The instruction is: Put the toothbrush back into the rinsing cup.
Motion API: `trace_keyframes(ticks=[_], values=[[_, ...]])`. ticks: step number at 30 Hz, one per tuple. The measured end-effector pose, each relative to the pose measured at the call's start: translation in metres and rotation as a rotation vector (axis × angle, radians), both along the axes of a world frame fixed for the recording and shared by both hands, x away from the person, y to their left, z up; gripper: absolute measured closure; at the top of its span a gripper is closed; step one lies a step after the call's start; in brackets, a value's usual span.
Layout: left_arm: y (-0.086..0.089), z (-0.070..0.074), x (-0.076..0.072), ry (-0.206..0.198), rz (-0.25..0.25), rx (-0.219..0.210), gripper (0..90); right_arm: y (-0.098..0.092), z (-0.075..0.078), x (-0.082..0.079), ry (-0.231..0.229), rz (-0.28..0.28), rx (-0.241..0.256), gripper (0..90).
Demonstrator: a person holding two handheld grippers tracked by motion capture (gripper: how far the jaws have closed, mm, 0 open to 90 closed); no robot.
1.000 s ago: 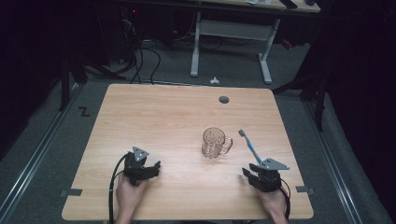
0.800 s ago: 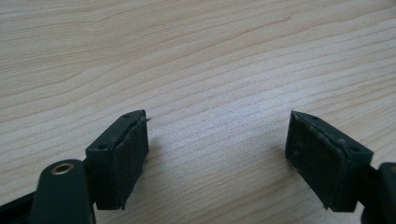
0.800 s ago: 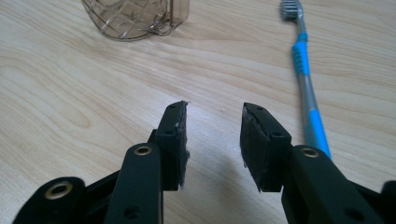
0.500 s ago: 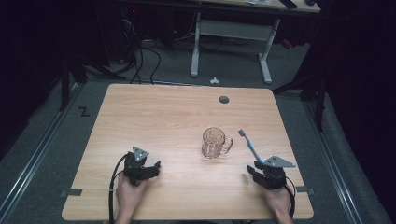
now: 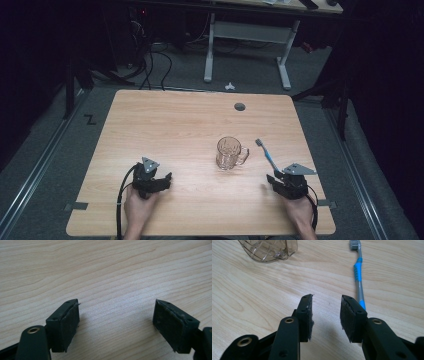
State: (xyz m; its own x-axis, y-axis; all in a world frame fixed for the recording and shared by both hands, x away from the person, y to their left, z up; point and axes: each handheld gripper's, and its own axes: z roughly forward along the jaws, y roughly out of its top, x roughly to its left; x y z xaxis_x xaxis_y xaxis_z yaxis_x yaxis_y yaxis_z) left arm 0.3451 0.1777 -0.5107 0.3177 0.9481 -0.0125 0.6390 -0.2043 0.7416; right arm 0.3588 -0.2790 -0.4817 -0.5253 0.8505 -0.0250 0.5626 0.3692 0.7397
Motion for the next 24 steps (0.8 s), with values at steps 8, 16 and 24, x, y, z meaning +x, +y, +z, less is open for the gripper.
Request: trace_keyframes(ticks=[8,16,24], values=[[0.000,0.000,0.000,0.000,0.000,0.000,21.9,-0.003,0.006,0.005,-0.003,-0.007,-0.005,62.6],[0.000,0.000,0.000,0.000,0.000,0.000,21.9,-0.006,0.013,0.012,0.000,-0.012,-0.009,62.6],[0.000,0.000,0.000,0.000,0.000,0.000,21.9,-0.008,0.019,0.020,0.016,-0.014,-0.027,62.6]])
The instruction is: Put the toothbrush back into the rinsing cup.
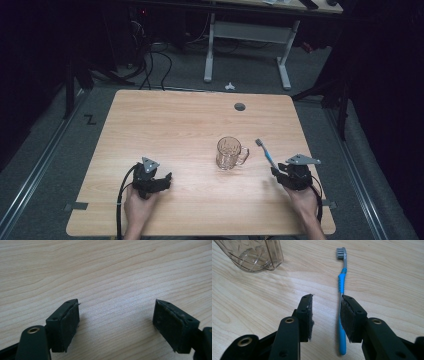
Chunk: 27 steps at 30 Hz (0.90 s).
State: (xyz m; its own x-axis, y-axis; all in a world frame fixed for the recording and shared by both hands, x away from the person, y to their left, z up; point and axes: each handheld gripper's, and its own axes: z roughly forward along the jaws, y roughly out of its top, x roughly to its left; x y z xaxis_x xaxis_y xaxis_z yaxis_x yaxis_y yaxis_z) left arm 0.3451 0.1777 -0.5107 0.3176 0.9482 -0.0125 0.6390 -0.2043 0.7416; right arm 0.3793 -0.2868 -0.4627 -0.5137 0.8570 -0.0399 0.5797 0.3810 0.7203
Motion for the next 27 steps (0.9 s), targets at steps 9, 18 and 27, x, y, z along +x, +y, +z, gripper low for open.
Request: trace_keyframes(ticks=[9,18,27], values=[[0.000,0.000,0.000,0.000,0.000,0.000,21.9,0.000,0.007,0.011,0.012,-0.001,-0.015,62.6],[0.000,0.000,0.000,0.000,0.000,0.000,21.9,0.000,0.013,0.022,0.029,0.007,-0.037,63.1],[0.000,0.000,0.000,0.000,0.000,0.000,21.9,0.003,0.017,0.033,0.048,0.015,-0.053,63.1]])
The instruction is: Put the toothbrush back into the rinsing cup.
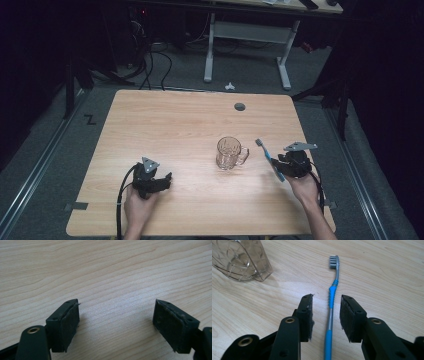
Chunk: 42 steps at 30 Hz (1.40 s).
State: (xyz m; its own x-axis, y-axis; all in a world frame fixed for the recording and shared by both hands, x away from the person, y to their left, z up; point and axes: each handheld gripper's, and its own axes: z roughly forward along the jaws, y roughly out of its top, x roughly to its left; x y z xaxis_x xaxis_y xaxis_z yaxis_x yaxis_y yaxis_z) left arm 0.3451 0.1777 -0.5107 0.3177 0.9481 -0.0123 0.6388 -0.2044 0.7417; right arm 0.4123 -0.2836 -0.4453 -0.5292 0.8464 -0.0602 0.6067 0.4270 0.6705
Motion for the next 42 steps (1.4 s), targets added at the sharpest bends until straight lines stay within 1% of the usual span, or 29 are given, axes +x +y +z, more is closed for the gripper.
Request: trace_keyframes(ticks=[7,10,15,16,20,23,28,33,35,36,37,38,39,42], values=[[0.000,0.000,0.000,0.000,0.000,0.000,21.9,0.001,0.005,0.008,0.016,0.002,-0.002,63.3],[0.000,0.000,0.000,0.000,0.000,0.000,21.9,0.002,0.006,0.013,0.029,0.002,-0.017,63.3],[0.000,0.000,0.000,0.000,0.000,0.000,21.9,0.004,0.009,0.018,0.034,0.008,-0.019,64.7],[0.000,0.000,0.000,0.000,0.000,0.000,21.9,0.005,0.010,0.020,0.051,0.015,-0.028,66.1],[0.000,0.000,0.000,0.000,0.000,0.000,21.9,0.008,0.012,0.025,0.065,0.025,-0.039,66.3],[0.000,0.000,0.000,0.000,0.000,0.000,21.9,0.009,0.013,0.027,0.064,0.025,-0.038,66.3],[0.000,0.000,0.000,0.000,0.000,0.000,21.9,0.012,0.012,0.034,0.091,0.027,-0.058,66.3],[0.000,0.000,0.000,0.000,0.000,0.000,21.9,0.015,0.014,0.040,0.103,0.029,-0.068,66.3],[0.000,0.000,0.000,0.000,0.000,0.000,21.9,0.016,0.013,0.043,0.119,0.027,-0.081,66.3],[0.000,0.000,0.000,0.000,0.000,-0.001,21.9,0.018,0.012,0.046,0.135,0.027,-0.093,66.3],[0.000,0.000,0.000,0.000,0.000,0.000,21.9,0.018,0.012,0.046,0.135,0.027,-0.093,66.3],[0.000,0.000,0.000,0.000,0.000,0.000,21.9,0.019,0.011,0.050,0.148,0.028,-0.102,66.3],[0.000,0.000,0.000,0.000,-0.001,0.000,21.9,0.019,0.011,0.050,0.148,0.028,-0.102,66.3],[0.000,0.000,0.000,0.000,0.000,0.000,21.8,0.021,0.010,0.054,0.169,0.027,-0.112,66.4]])
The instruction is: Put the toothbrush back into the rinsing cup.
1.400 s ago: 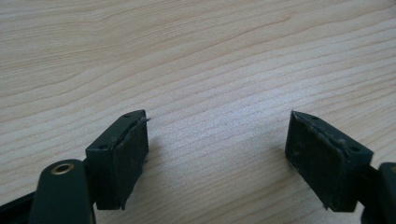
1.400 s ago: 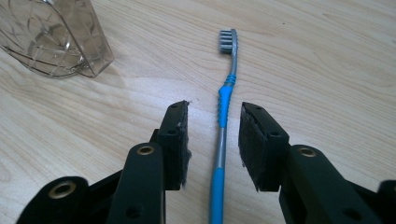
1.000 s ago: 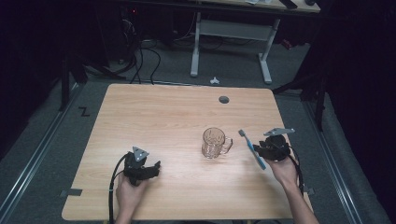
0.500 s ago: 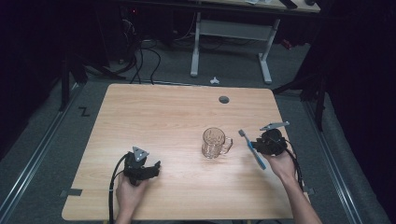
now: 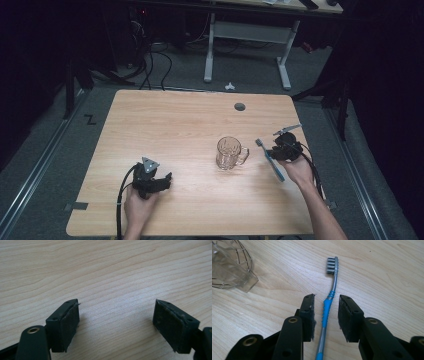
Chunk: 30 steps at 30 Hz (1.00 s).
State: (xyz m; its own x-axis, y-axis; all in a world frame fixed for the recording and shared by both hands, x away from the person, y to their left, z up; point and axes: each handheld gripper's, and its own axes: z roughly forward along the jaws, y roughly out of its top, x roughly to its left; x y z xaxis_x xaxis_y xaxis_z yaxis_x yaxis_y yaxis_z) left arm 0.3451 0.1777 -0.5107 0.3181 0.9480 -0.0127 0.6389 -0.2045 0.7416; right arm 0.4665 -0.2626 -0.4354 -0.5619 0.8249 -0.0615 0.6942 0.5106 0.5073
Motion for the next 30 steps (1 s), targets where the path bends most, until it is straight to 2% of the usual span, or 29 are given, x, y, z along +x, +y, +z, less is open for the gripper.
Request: trace_keyframes(ticks=[20,30], values=[[0.000,0.000,0.000,0.000,0.000,0.000,21.7,0.012,-0.018,0.028,0.139,-0.016,-0.086,67.6],[0.000,0.000,0.000,0.000,0.000,0.000,21.7,0.016,-0.026,0.036,0.181,-0.019,-0.107,68.6]])
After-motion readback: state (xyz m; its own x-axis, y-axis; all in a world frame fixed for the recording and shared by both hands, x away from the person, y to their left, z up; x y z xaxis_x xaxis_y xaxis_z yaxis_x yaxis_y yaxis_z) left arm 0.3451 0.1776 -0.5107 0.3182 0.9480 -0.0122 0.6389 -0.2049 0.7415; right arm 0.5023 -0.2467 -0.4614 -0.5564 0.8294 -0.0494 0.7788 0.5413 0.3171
